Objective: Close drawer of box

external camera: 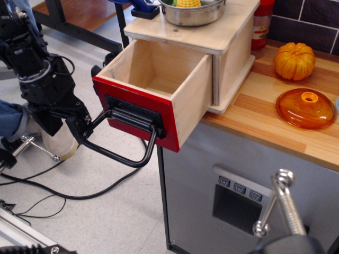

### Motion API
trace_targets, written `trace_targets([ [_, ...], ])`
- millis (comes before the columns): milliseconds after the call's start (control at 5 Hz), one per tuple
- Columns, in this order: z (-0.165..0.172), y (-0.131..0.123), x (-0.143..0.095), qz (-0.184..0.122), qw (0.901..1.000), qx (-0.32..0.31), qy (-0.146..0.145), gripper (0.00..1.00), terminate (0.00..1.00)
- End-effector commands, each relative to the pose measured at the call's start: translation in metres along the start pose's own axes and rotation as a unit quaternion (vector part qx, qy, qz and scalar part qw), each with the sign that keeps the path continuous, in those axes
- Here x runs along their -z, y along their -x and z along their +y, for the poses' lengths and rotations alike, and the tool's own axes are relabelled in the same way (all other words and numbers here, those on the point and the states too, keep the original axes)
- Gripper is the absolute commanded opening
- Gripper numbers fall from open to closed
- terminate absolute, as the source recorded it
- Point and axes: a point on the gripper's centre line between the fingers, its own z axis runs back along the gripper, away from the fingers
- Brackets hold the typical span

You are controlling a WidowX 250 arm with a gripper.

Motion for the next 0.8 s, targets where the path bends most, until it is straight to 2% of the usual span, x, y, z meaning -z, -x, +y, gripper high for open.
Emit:
trace_targets([
  [0, 0.000, 0.000, 0.000, 0.000, 1.0000, 0.000, 0.000, 1.00, 0.00],
  [400, 0.003, -0.010, -0.039, 0.002, 0.9991, -0.002, 0.043, 1.00, 0.00],
  [600, 0.001, -0.012, -0.057, 0.001, 0.9988, 0.001, 0.050, 1.00, 0.00],
])
